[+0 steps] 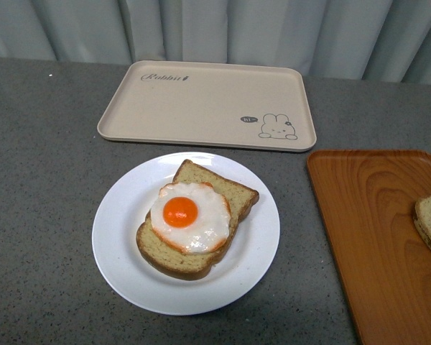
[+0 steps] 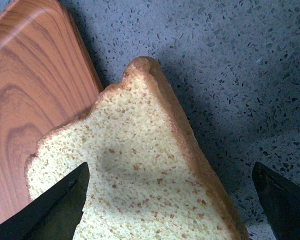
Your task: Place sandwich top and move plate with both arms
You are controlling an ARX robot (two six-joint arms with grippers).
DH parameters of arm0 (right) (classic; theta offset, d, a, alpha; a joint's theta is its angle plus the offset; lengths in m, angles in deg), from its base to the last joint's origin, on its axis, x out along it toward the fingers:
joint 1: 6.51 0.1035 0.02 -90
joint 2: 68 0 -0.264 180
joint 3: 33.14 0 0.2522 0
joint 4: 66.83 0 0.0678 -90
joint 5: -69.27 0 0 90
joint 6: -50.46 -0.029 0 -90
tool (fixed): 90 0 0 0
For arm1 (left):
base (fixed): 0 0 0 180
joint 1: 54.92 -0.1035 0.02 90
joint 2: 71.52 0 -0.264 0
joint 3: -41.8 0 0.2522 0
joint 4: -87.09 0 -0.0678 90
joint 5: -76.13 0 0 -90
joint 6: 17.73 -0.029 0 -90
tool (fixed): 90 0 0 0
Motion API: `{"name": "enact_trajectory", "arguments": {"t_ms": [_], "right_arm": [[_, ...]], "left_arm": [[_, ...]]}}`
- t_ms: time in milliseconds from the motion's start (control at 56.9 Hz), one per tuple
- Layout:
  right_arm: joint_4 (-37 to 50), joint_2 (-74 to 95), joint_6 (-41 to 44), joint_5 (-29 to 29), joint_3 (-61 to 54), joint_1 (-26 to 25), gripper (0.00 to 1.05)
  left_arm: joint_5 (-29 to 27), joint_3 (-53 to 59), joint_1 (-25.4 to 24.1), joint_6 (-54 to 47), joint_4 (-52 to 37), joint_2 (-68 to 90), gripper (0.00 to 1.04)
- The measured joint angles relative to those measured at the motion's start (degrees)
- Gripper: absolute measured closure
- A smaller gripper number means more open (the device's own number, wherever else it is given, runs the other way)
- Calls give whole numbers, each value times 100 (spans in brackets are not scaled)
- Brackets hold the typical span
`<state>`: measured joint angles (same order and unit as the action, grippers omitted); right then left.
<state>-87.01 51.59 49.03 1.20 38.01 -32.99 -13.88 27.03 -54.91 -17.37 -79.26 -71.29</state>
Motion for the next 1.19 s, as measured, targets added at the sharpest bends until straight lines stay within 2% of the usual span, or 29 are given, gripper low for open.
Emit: {"name": "enact_trajectory", "arguments": {"t_ms": [176, 211, 421, 650, 702, 948, 1194], "right_arm": [[-37, 11, 7, -87, 0, -2, 12], [-37, 11, 9, -90, 0, 0, 21], [-35, 11, 13, -90, 0, 7, 50], [-33, 11, 15, -96, 11, -11, 96], [-31, 11, 20, -94, 11, -11, 103], [57, -2, 13, -33, 9, -11, 103], [262, -485, -350, 588, -61, 55, 103]], "left_arm": [[0, 0, 0, 0, 0, 0, 6], [0, 0, 0, 0, 0, 0, 6], [0, 0, 0, 0, 0, 0, 6], [0, 0, 0, 0, 0, 0, 6], [0, 0, 0, 0, 0, 0, 6], [0, 0, 0, 0, 0, 0, 6], [0, 0, 0, 0, 0, 0, 6]]}}
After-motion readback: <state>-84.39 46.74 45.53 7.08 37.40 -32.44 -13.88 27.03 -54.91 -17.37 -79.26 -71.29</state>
